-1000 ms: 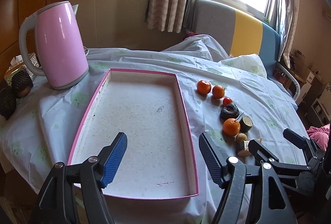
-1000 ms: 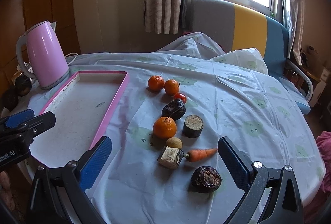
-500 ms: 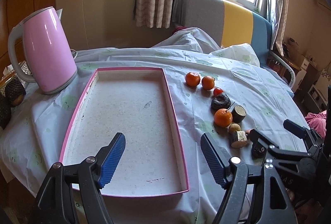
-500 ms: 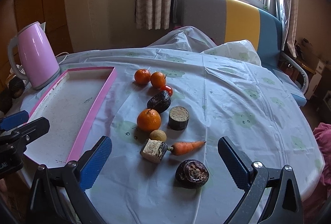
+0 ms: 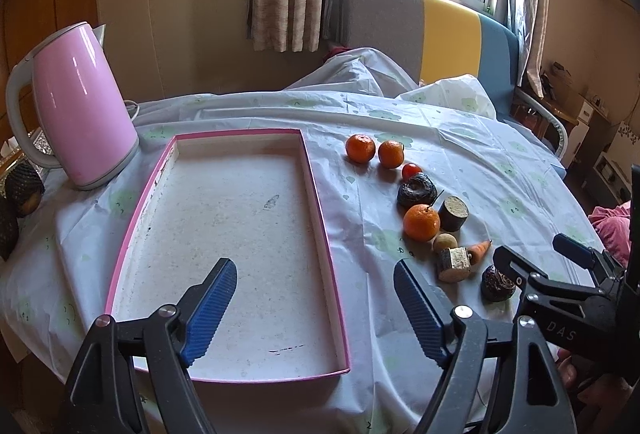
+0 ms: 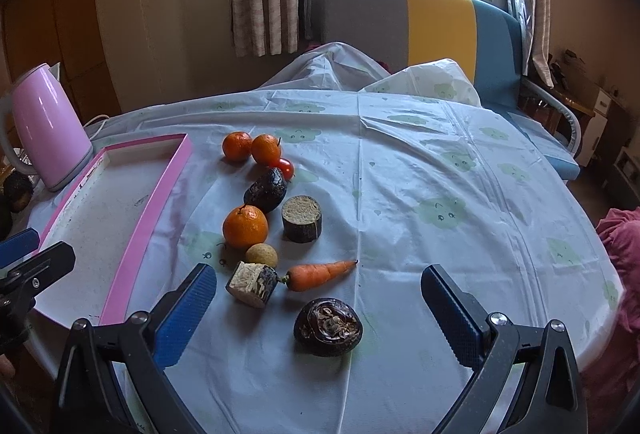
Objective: Organize fruits
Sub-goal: 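Move both tools toward the row of produce beside the pink tray, then grasp the beige root chunk with left tool while right tool grasps the dark round fruit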
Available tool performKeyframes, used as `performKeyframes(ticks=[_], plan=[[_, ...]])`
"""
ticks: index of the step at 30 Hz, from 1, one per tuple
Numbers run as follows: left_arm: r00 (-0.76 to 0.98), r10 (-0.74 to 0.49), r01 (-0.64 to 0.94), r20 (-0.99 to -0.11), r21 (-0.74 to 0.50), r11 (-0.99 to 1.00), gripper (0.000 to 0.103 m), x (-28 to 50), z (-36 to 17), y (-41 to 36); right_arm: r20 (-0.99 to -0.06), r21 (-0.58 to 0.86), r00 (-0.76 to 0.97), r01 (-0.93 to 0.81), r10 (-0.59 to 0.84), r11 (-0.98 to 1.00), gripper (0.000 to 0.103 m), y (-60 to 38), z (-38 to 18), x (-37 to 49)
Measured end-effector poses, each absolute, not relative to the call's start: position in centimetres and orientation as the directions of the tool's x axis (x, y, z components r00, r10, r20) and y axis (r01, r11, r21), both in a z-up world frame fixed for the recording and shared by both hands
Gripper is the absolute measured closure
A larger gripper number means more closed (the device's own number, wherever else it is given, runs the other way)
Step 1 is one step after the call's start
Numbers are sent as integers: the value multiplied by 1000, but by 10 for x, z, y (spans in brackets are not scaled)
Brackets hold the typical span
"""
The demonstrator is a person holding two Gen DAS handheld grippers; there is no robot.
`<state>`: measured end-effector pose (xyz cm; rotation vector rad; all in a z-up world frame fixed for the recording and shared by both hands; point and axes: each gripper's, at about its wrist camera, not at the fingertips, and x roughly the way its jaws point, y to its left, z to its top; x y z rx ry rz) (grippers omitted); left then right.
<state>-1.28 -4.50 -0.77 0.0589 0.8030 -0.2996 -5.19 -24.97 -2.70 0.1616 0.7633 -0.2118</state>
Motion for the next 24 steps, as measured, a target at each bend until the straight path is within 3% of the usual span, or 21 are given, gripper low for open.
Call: performKeyframes(ticks=[3,6,8,13,17,22,24], plan=[[654,-237,292,-718,-49,955,21,-12,-8,-50,-700,76,705,237,-118,969,1,-252,-30,-55],[650,-230,303,-725,-30,952,21,-12,-11,-55,-700,85,707,219,-98,972,9,-253,-32,-57],[644,-234,313,-728,-28,949,21,-11,-12,-58,-710,98,699,215,-83,972,25,-255,-35,-57],[627,-254,344,-737,-31,939,21,-8,-14,-67,-736,132,676,199,-38,971,53,-263,-45,-54],[590,-292,386,-753,-54,921,23,-2,-19,-80,-747,151,665,190,-14,970,56,-272,-50,-54],[493,-348,441,-797,-116,890,41,9,-31,-101,-763,193,645,166,41,967,56,-283,-60,-55],[459,-362,447,-812,-141,883,43,12,-36,-107,-764,226,641,160,73,961,56,-287,-65,-55]])
